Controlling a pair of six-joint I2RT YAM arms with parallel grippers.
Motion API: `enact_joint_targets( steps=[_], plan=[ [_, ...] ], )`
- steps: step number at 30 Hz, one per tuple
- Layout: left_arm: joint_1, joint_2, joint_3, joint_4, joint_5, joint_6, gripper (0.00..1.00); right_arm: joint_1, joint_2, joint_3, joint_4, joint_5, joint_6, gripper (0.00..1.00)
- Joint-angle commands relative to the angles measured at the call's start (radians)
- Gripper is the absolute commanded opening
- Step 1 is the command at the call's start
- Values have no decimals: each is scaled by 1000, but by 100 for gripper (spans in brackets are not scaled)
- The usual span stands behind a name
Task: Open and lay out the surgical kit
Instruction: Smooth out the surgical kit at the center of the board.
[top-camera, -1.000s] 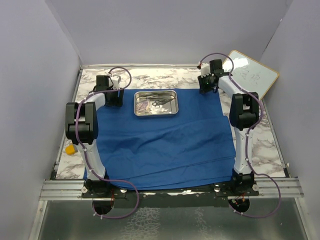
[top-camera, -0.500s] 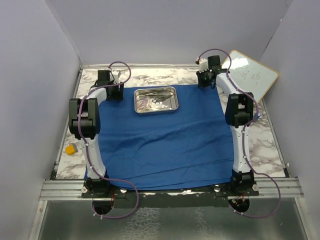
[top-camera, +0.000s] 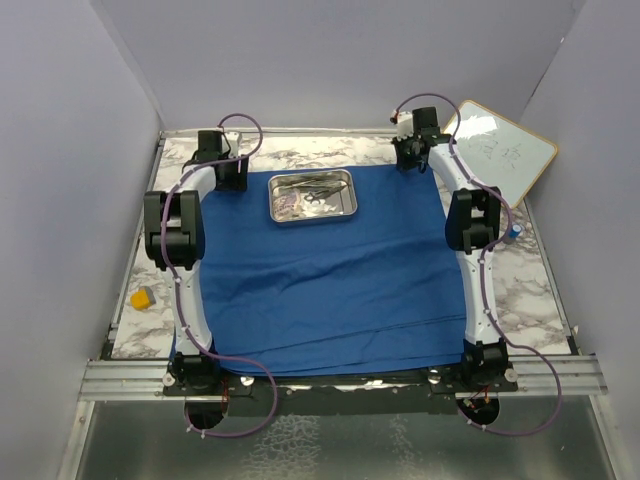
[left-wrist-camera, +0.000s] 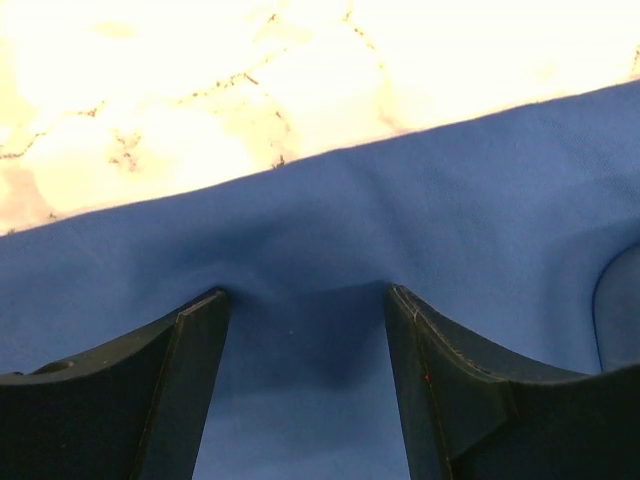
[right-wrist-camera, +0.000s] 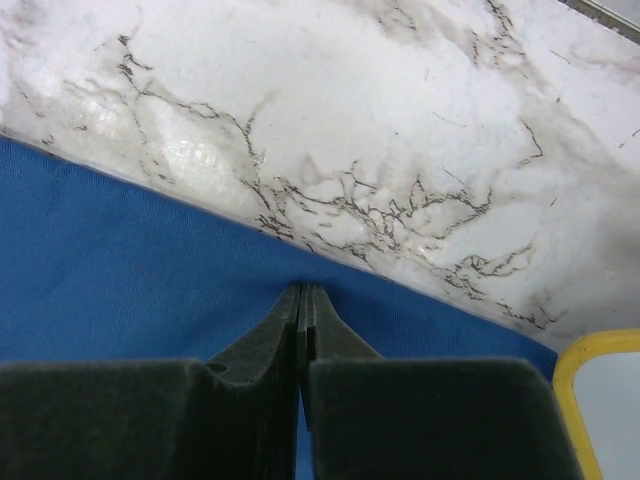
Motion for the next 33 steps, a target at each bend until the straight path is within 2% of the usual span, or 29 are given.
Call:
enact_joint_targets(
  steps=[1, 7, 10, 18, 25, 29, 33],
  plan=[
    [-8, 108, 41, -101, -10, -15, 66, -22, 124, -23, -81, 141, -7, 1],
    [-7, 164, 124, -137, -9, -20, 64, -30, 128, 17, -95, 141, -9, 1],
    [-8, 179, 166, -157, -2, -19, 64, -31, 94, 3, -87, 88, -18, 2],
    [-8, 205, 371, -255, 15, -2, 65, -30, -48, -20, -74, -40, -38, 20],
    [-8, 129, 480, -262, 36, 30, 75, -30, -183, -34, -70, -118, -37, 41],
    [-8, 75, 531, -268, 36, 65, 81, -31, -266, -73, -73, -138, -37, 46],
    [-8, 12, 500, -270, 26, 90, 87, -31, -359, -183, -60, -160, -52, 46]
  ],
)
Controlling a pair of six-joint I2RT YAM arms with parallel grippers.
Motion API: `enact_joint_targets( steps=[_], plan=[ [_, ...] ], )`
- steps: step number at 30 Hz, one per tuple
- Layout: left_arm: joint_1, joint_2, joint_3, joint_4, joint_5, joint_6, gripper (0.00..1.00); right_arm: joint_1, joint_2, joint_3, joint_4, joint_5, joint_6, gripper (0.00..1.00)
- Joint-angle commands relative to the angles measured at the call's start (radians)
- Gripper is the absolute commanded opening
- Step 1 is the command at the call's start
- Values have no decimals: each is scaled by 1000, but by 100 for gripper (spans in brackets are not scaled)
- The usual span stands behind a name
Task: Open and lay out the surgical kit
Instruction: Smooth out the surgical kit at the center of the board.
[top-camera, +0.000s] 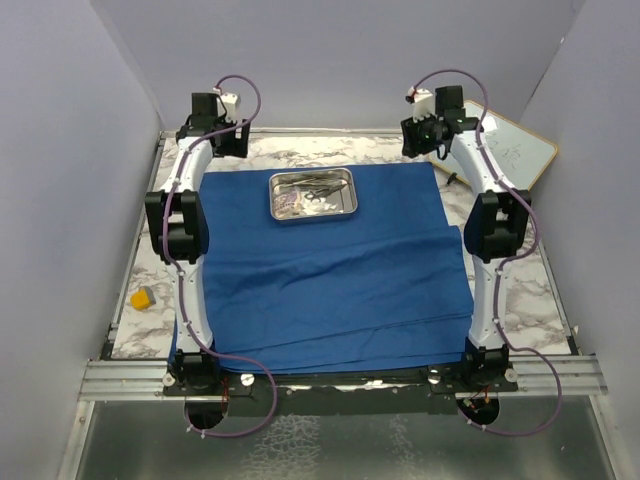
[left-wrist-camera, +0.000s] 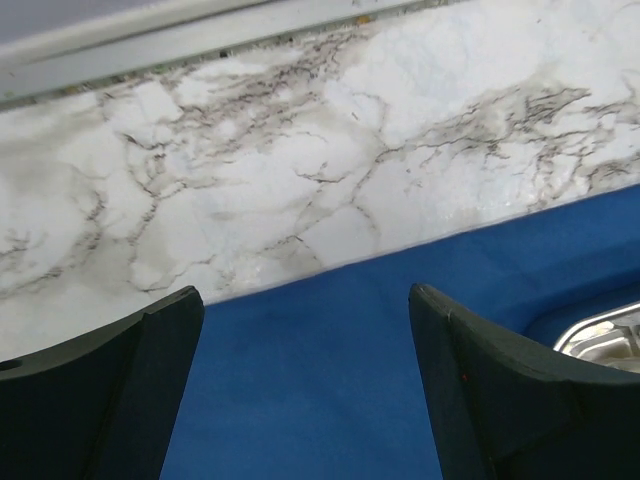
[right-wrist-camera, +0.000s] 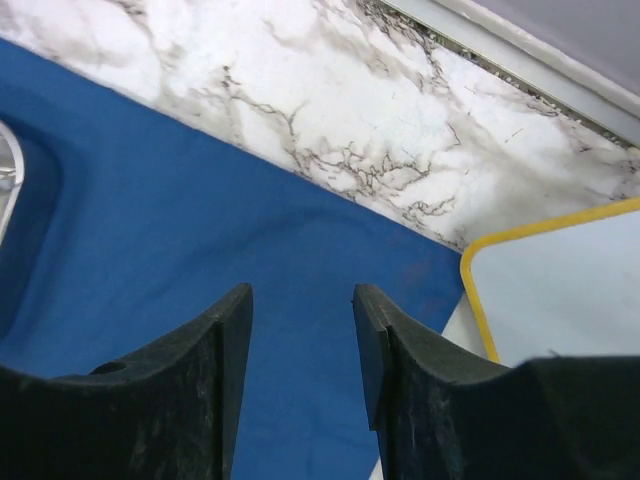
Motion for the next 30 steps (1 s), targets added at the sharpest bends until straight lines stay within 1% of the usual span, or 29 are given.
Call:
enact_joint_targets(
  steps=[1, 6, 10, 13, 17, 20, 25, 30],
  plan=[
    [-4, -145, -11, -12, 14, 49, 88, -1, -142, -109, 5, -63, -25, 46],
    [-5, -229, -128, 1, 5, 74, 87, -2, -237, -259, 30, -83, -34, 46],
    [-5, -315, -294, 61, 3, 91, 86, -1, -299, -387, 89, -116, -13, 46],
    [-5, -367, -427, 107, 8, 97, 85, -1, -313, -454, 125, -144, 2, 46],
    [-5, -417, -578, 178, 7, 101, 85, 0, -297, -485, 146, -178, 14, 46],
    [-5, -430, -651, 222, 5, 100, 84, 5, -286, -504, 167, -196, 22, 46],
    [-5, -420, -713, 265, 5, 92, 84, 23, -258, -507, 189, -198, 21, 46],
    [-5, -397, -731, 287, 8, 81, 84, 50, -203, -481, 194, -154, 24, 46]
  ],
)
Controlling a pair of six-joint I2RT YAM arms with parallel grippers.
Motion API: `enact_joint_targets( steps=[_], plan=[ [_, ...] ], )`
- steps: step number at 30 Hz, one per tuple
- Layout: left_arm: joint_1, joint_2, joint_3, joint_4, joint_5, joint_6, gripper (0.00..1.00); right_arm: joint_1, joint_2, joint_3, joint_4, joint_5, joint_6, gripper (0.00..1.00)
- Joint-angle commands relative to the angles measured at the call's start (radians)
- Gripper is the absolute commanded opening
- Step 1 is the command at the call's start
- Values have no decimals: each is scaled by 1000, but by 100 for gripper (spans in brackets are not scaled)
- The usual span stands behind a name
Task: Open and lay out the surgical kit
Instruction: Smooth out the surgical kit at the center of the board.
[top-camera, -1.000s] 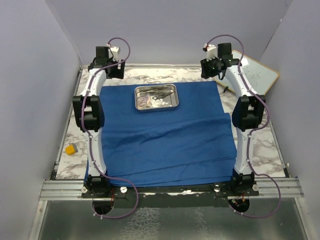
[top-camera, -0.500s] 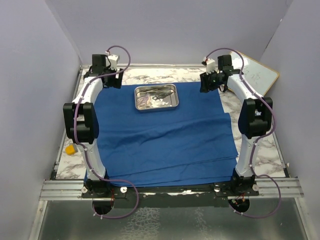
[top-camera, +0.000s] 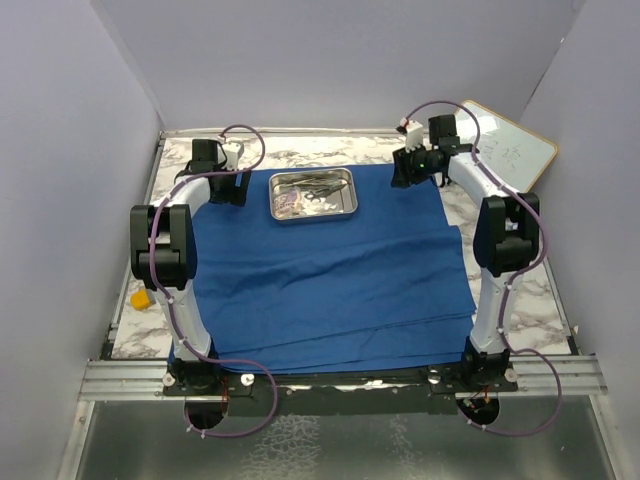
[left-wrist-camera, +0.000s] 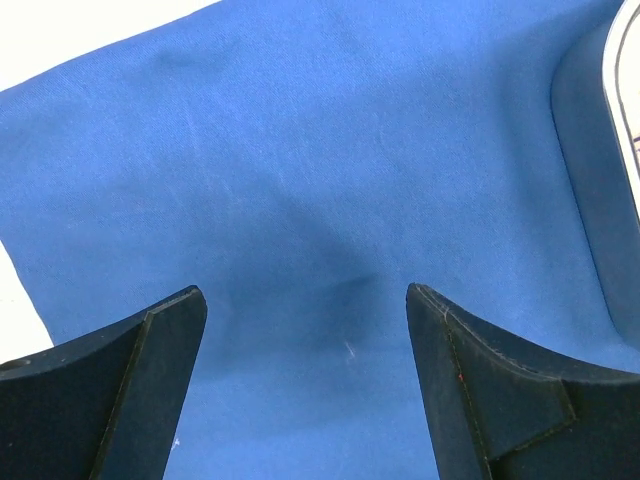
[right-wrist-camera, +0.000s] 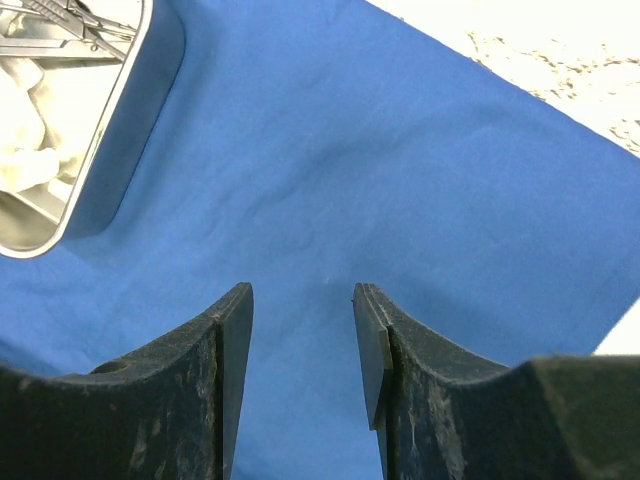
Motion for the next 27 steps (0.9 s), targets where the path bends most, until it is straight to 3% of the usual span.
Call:
enact_joint_targets(
  steps=[1, 17, 27],
  plan=[
    [-4, -26, -11, 74, 11, -11, 83, 34, 69, 29, 42, 18, 8, 46],
    [-4, 5, -117, 113, -29, -69, 78, 62, 179, -13, 83, 157, 1, 41],
    [-4, 89, -33, 58, -74, -59, 77, 62, 240, 9, 61, 218, -22, 34]
  ],
)
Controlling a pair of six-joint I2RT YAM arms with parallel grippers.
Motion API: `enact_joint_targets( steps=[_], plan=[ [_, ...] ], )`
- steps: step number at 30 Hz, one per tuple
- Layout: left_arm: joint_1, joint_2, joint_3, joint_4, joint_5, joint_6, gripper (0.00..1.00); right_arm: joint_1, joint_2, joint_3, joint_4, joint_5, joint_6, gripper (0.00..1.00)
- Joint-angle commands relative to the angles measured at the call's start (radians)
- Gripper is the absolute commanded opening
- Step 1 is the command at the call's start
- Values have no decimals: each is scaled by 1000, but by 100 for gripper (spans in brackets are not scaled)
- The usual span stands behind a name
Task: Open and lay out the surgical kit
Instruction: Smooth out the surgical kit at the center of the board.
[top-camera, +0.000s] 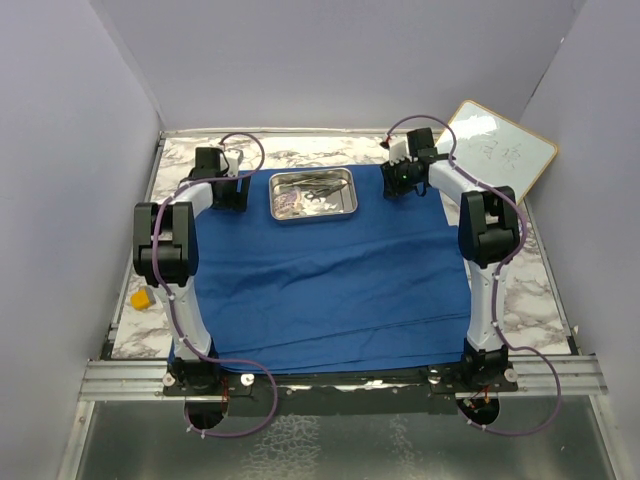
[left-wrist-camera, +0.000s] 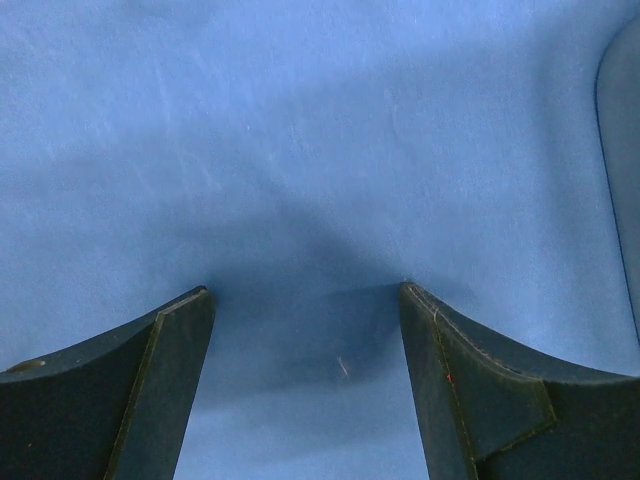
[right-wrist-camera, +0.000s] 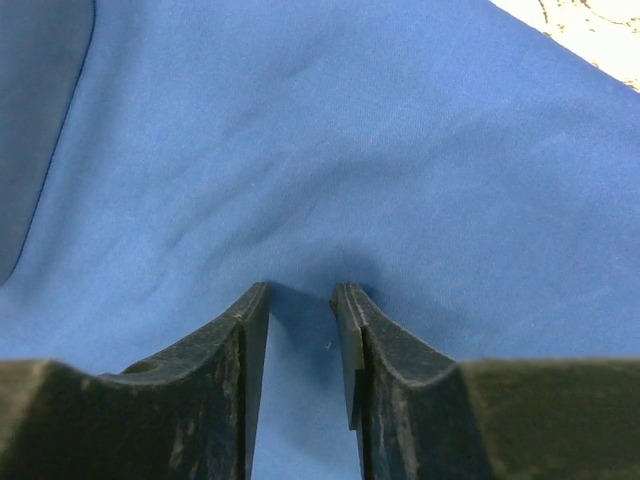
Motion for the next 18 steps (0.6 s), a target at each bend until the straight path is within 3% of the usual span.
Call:
enact_joint_targets(
  steps=[1, 18],
  plan=[
    [-4, 73, 52, -37, -47, 1, 77, 0, 94, 0, -18, 93, -25, 33],
    [-4, 193, 180, -115, -61, 0, 76, 0, 194, 102, -67, 148, -45, 28]
  ],
)
